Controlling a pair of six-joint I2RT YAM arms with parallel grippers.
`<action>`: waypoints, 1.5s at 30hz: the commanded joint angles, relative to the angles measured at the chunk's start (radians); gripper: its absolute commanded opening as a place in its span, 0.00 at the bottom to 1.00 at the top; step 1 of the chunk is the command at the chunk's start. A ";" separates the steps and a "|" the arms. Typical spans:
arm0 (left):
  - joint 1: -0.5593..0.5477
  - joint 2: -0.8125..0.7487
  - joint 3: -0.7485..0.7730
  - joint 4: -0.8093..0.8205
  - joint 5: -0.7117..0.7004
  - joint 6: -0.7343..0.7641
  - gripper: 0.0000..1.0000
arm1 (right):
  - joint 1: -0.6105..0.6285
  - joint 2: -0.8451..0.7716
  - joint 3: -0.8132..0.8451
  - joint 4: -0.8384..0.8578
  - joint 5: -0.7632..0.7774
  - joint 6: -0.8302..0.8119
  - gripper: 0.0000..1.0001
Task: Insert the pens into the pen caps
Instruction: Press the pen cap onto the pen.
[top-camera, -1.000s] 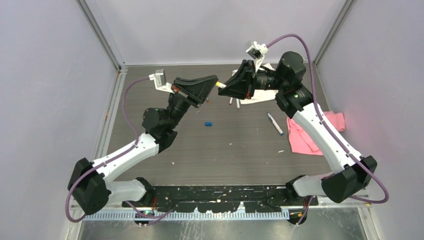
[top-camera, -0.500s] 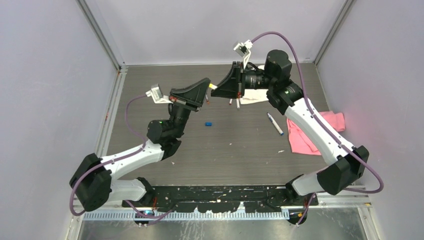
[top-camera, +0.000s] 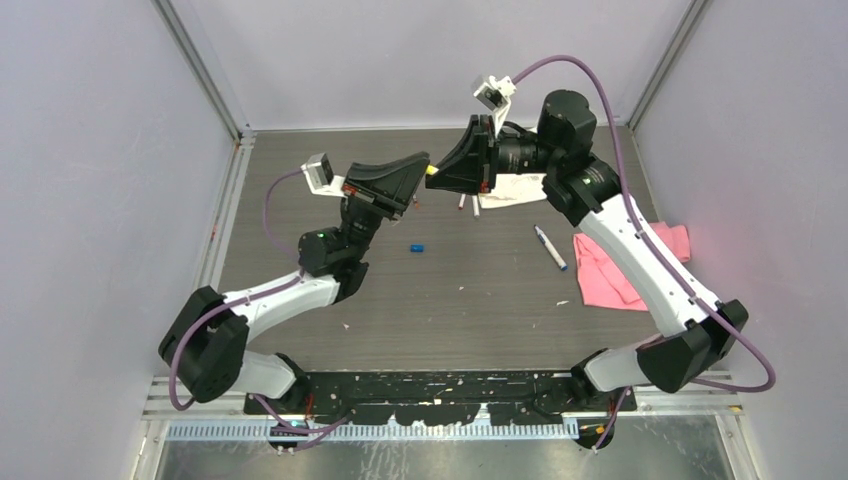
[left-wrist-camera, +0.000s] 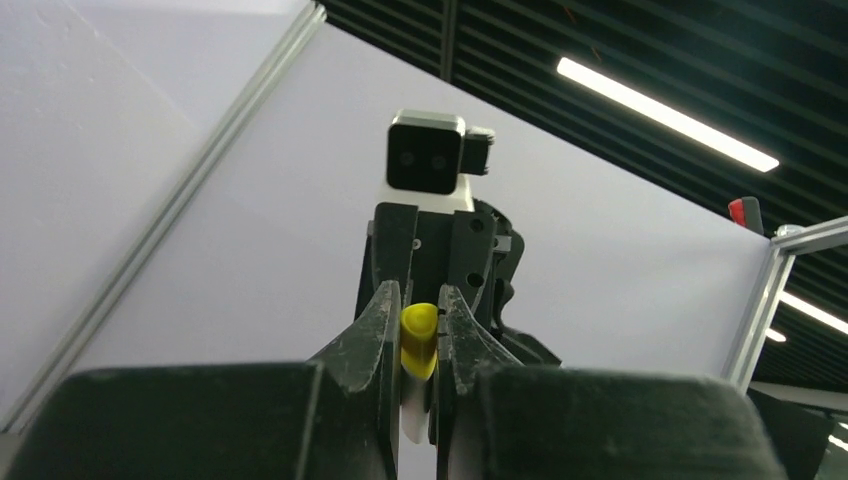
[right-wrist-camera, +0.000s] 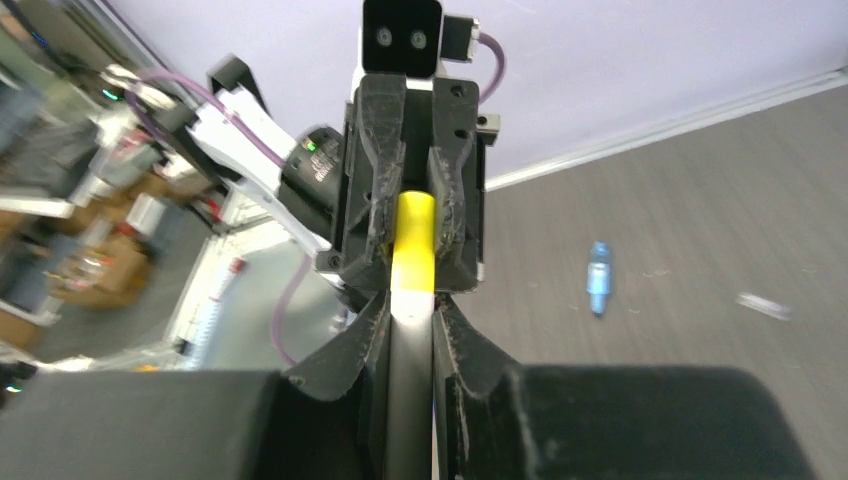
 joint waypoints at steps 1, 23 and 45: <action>-0.093 0.030 -0.011 -0.547 0.374 -0.005 0.00 | 0.069 -0.019 0.088 0.003 0.228 -0.281 0.00; 0.014 -0.257 0.065 -0.764 0.131 0.097 0.69 | -0.014 -0.184 -0.312 0.304 0.131 -0.006 0.01; -0.013 -0.309 -0.081 -0.681 0.355 0.272 0.72 | -0.095 -0.270 -0.531 0.643 0.253 0.256 0.01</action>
